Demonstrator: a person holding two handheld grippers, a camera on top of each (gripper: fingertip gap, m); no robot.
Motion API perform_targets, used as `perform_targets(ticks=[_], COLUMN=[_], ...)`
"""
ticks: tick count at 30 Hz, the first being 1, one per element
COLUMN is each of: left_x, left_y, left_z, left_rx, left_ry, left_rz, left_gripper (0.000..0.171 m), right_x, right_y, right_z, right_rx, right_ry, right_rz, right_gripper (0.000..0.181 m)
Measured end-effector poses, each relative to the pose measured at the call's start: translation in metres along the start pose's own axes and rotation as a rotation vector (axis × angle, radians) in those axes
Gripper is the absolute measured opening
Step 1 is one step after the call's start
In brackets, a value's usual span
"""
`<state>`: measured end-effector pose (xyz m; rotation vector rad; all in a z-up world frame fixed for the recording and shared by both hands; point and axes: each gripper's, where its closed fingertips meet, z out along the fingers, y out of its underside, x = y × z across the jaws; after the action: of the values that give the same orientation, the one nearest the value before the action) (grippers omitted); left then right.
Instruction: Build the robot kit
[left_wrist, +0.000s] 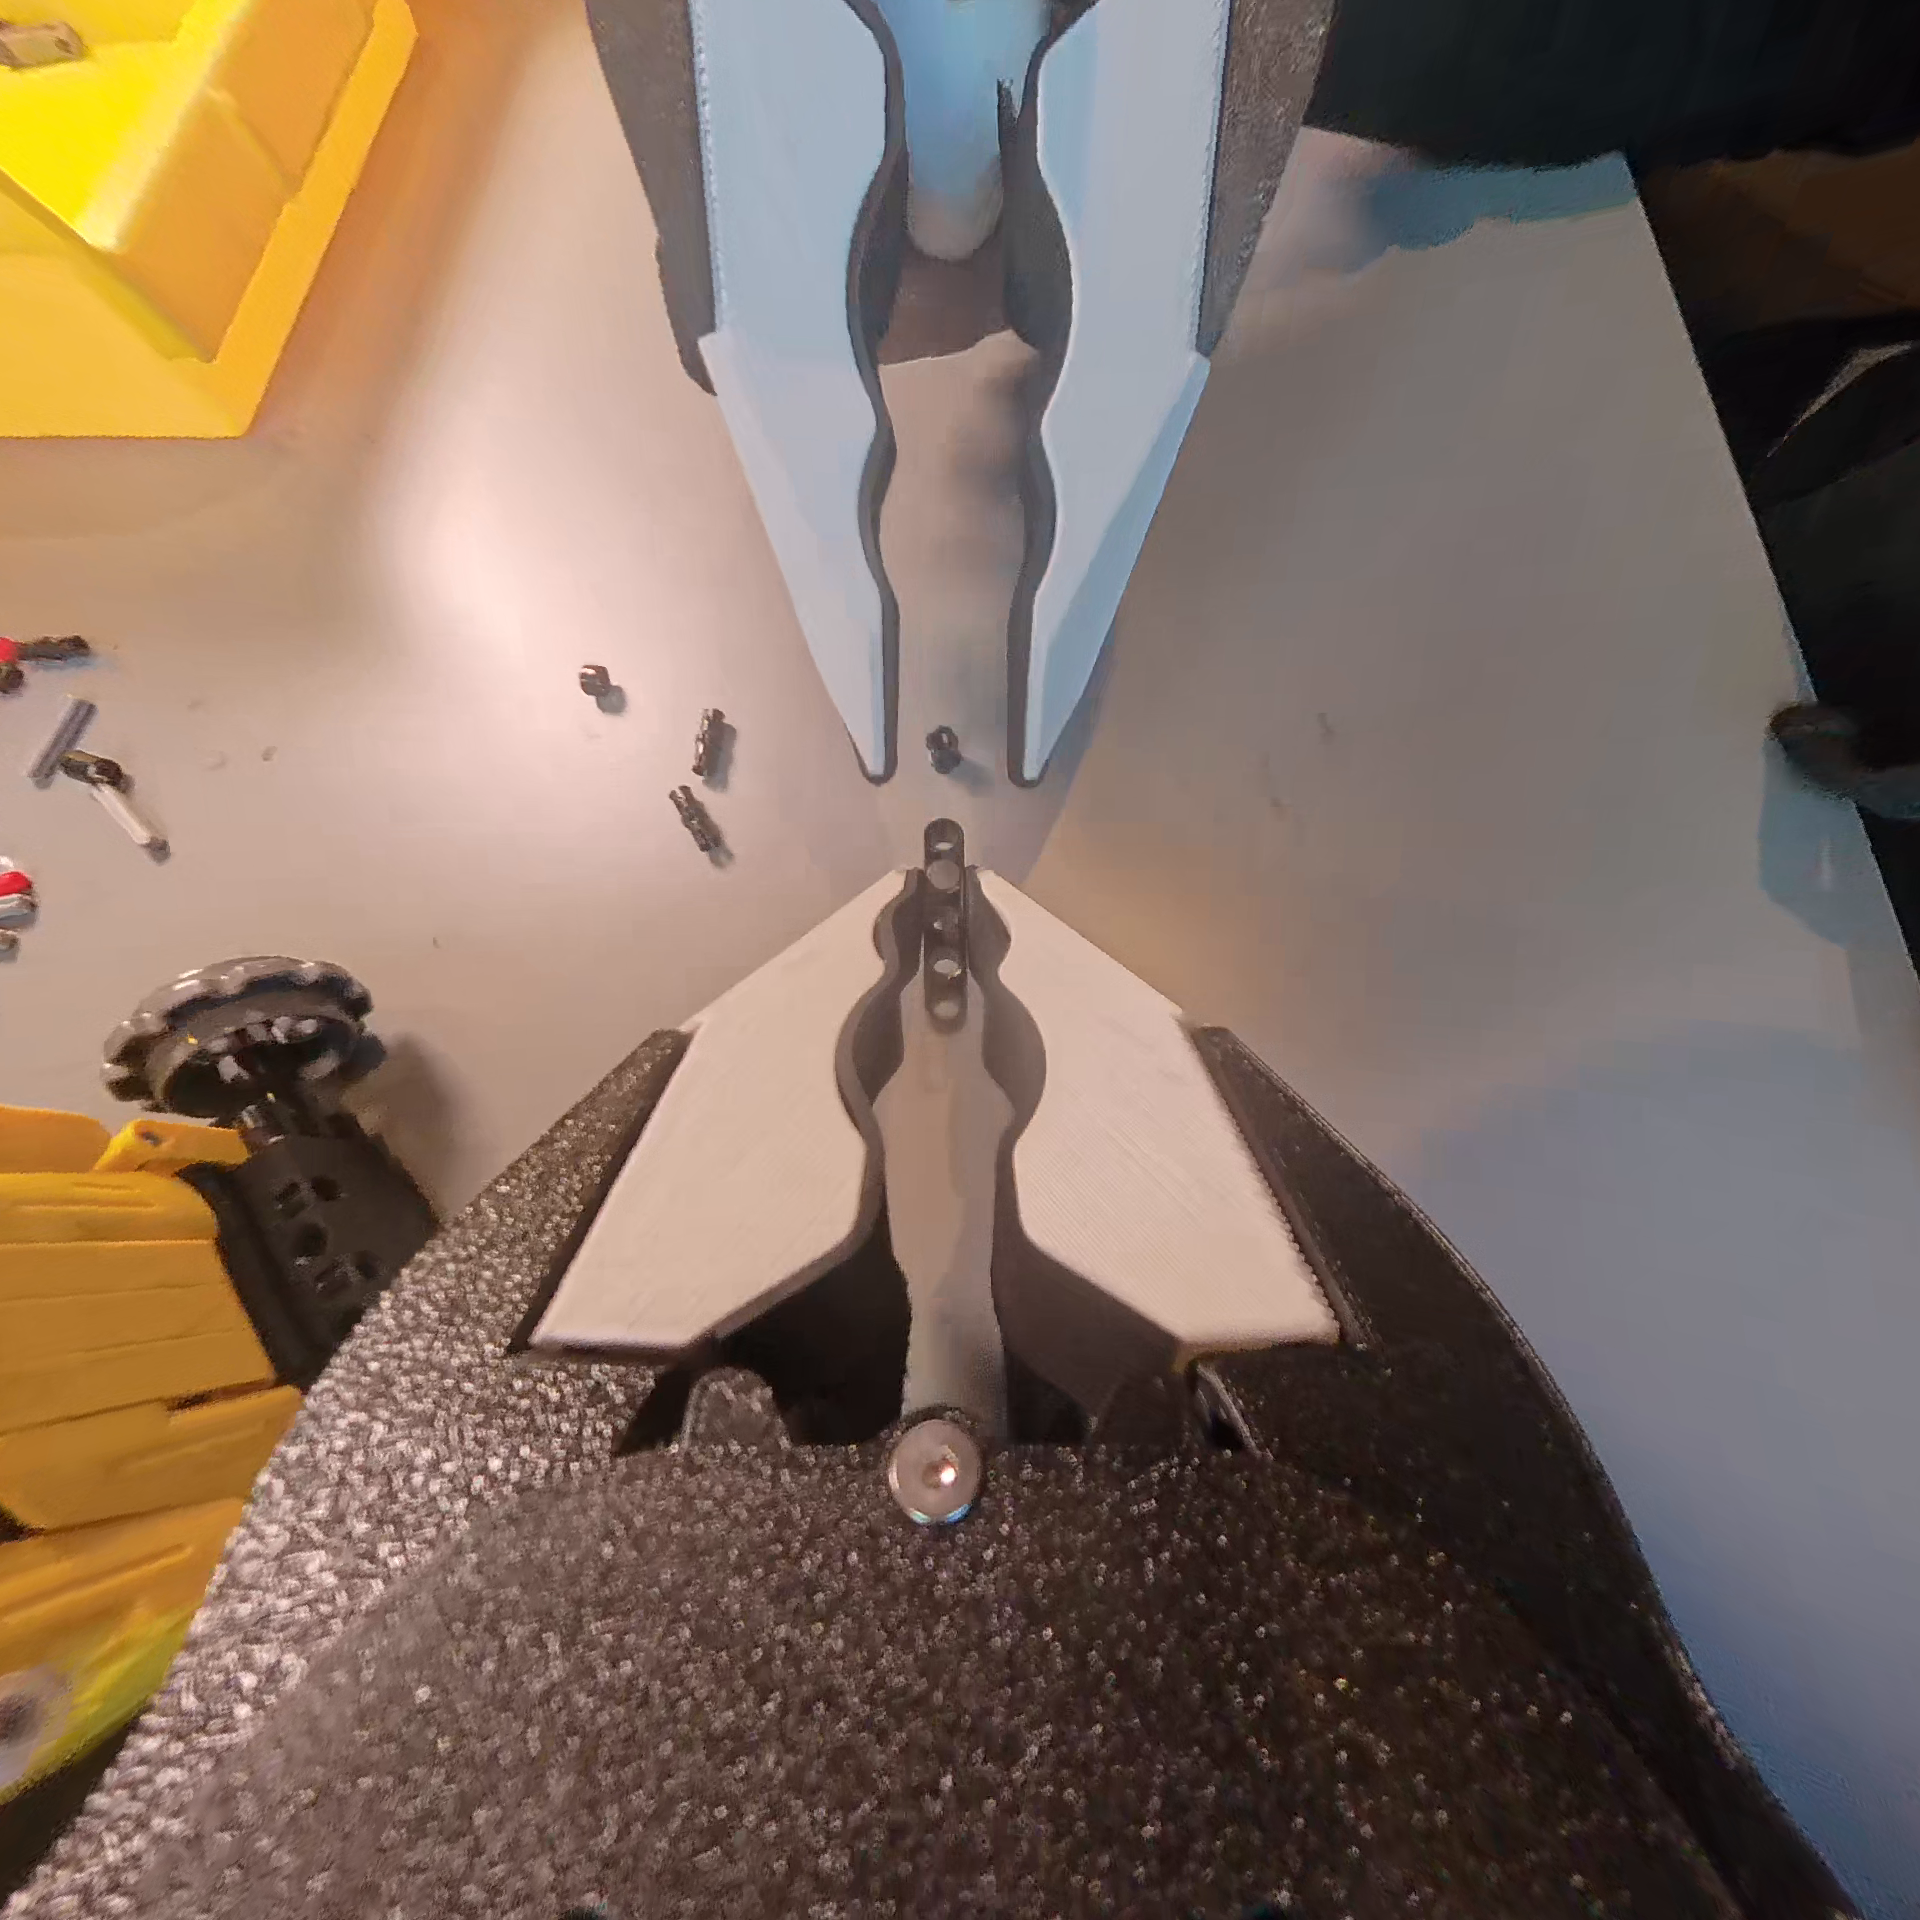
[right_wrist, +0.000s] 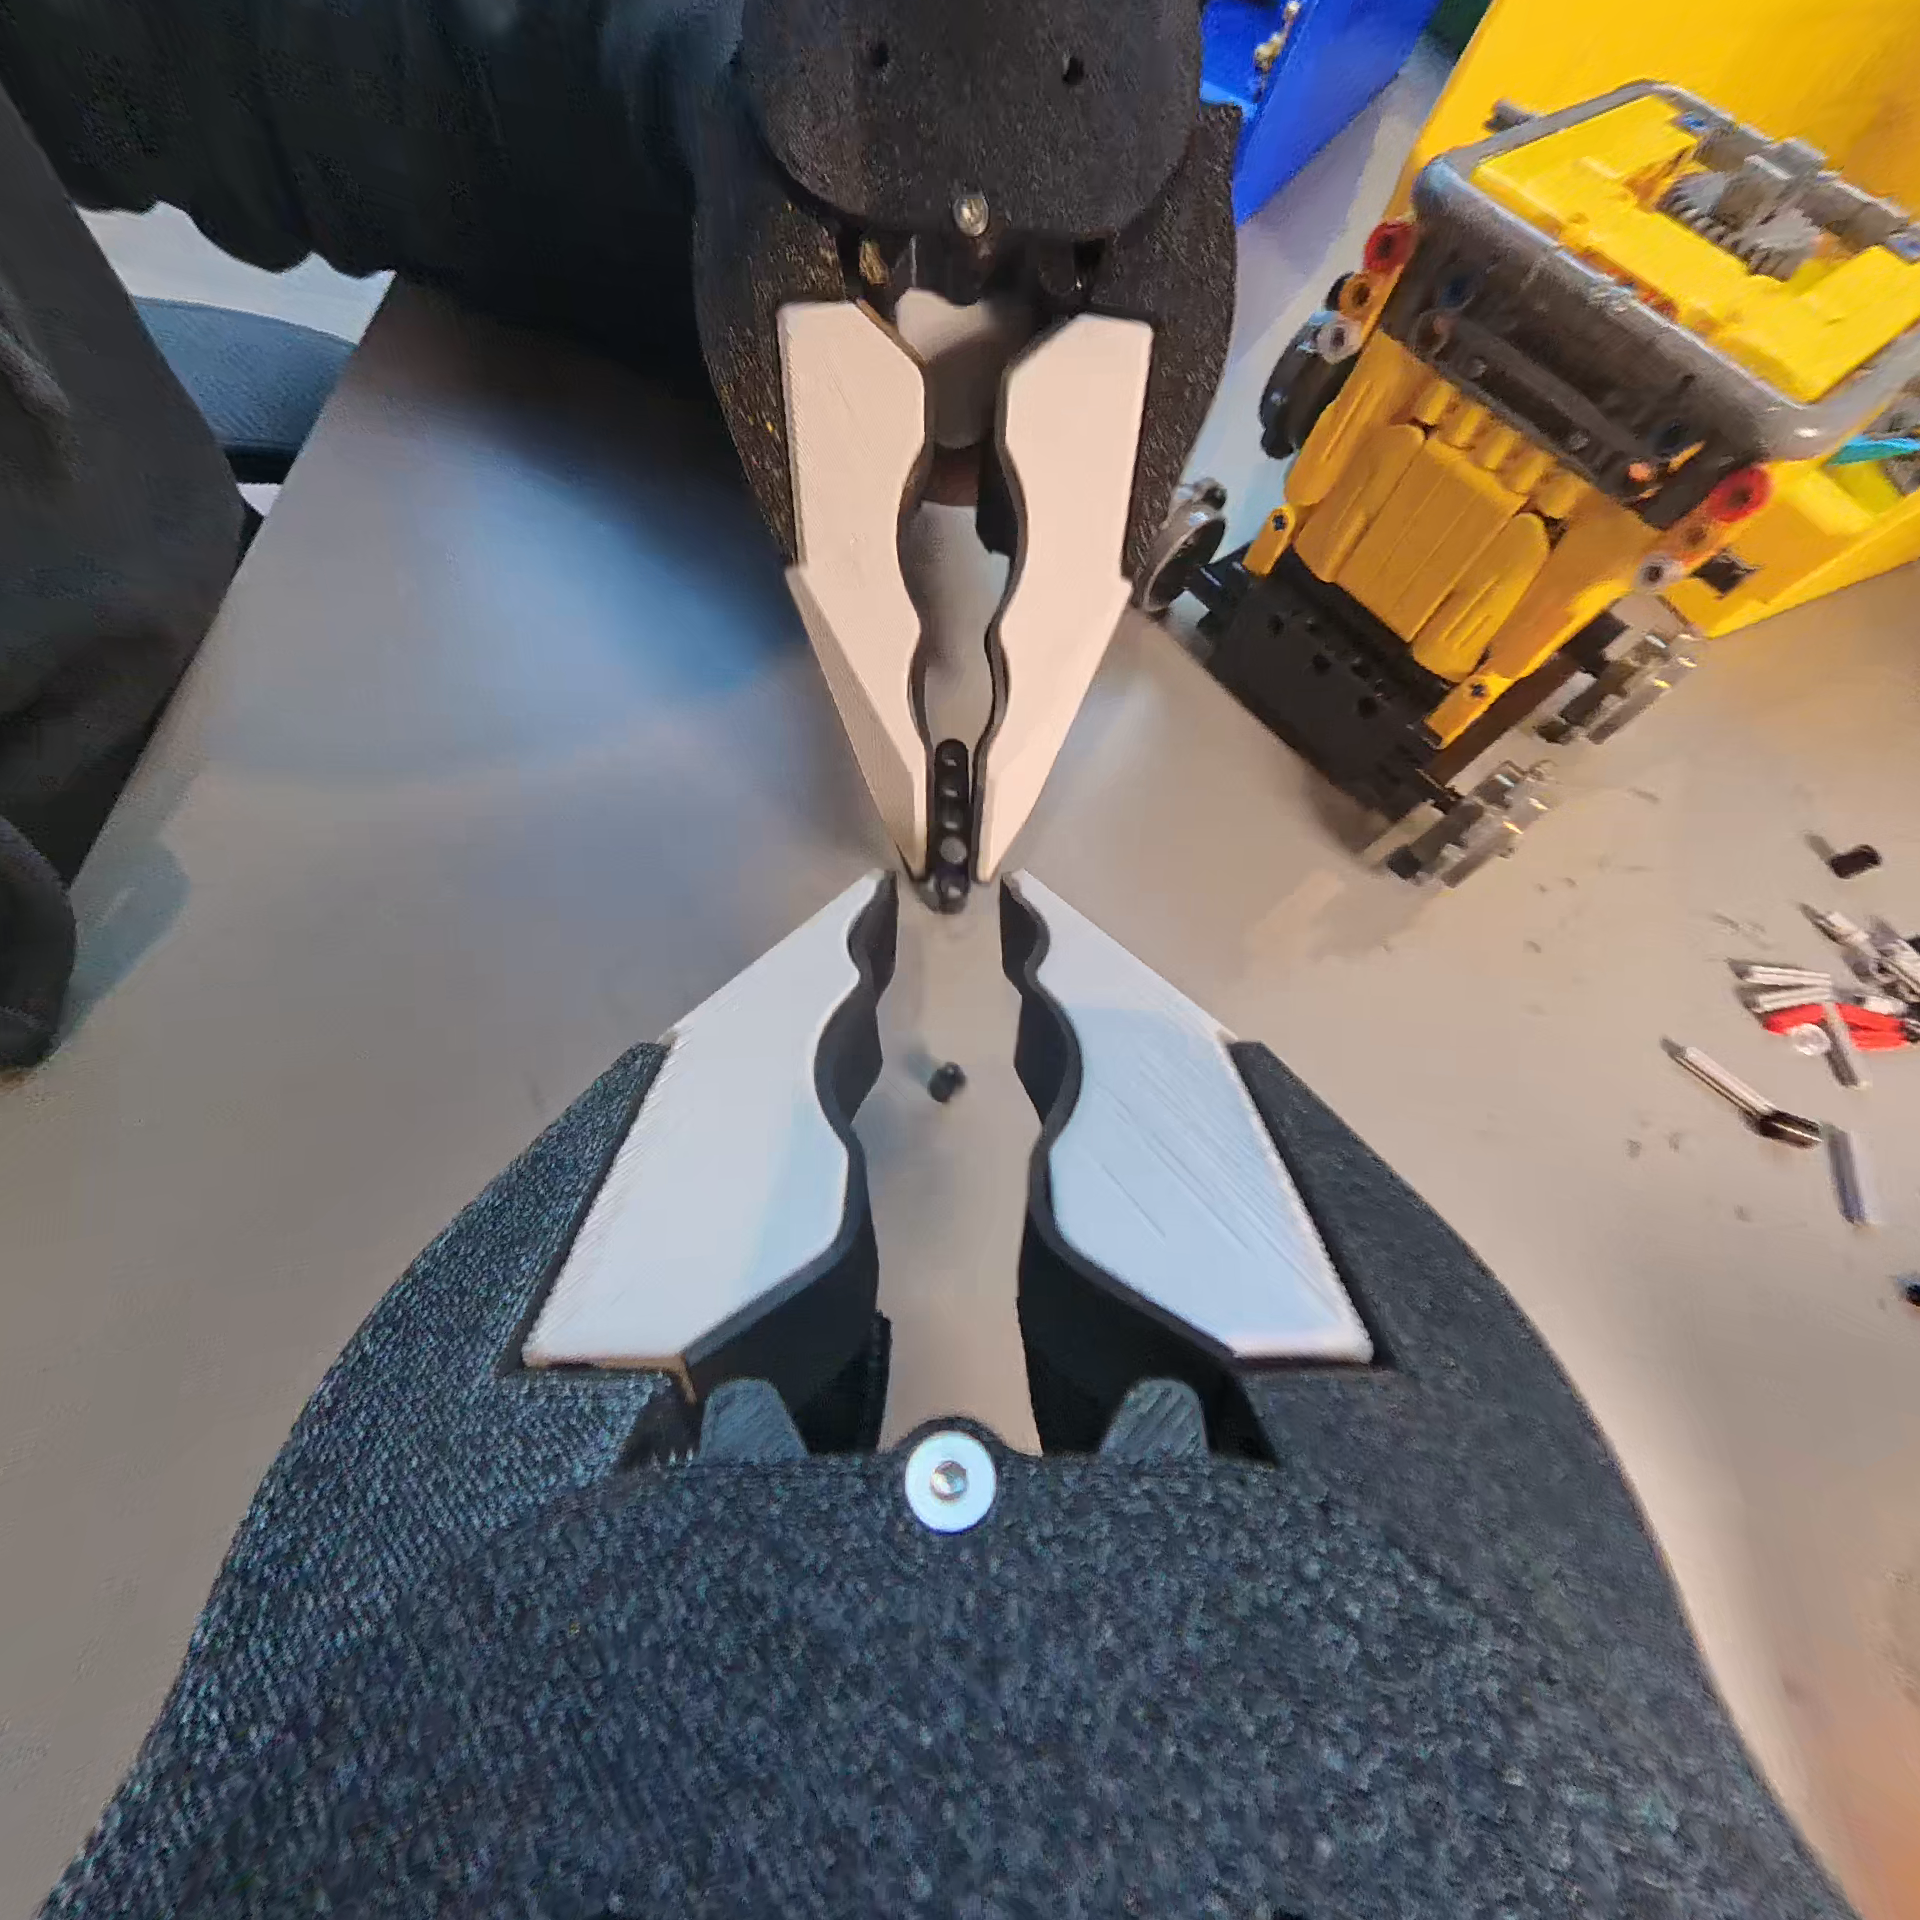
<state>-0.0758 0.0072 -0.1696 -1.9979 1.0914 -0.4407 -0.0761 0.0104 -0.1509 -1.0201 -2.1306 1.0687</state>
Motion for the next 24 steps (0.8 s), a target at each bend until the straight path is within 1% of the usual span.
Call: perform_targets(ticks=[6,9,13,16,18,21,24], left_x=[-0.003,-0.003,-0.004,-0.004,-0.003,0.0,0.003], left_y=[-0.017,-0.028,-0.04,-0.046,-0.048,-0.05,-0.047], left_z=[-0.015,-0.021,-0.032,-0.038,-0.041,-0.042,-0.039], left_rx=[0.11,0.189,0.277,0.333,0.358,0.374,0.356], left_ry=[0.015,0.045,0.082,0.126,0.152,0.2,0.226], left_rz=[-0.048,-0.093,-0.149,-0.205,-0.231,-0.263,-0.276], left_gripper=[0.005,0.005,0.005,0.005,0.005,0.005,0.005], right_x=[0.006,0.005,0.009,0.011,0.01,0.008,0.006], right_y=[0.016,-0.001,-0.022,-0.037,-0.044,-0.047,-0.044], right_z=[-0.009,-0.006,-0.008,-0.015,-0.02,-0.024,-0.021], right_rx=[-0.071,0.025,0.137,0.22,0.249,0.239,0.18], right_ry=[0.031,0.031,0.08,0.128,0.151,0.201,0.26], right_rz=[-0.009,-0.006,-0.052,-0.108,-0.159,-0.28,-0.427], right_gripper=[0.02,0.02,0.019,0.016,0.016,0.013,0.014])
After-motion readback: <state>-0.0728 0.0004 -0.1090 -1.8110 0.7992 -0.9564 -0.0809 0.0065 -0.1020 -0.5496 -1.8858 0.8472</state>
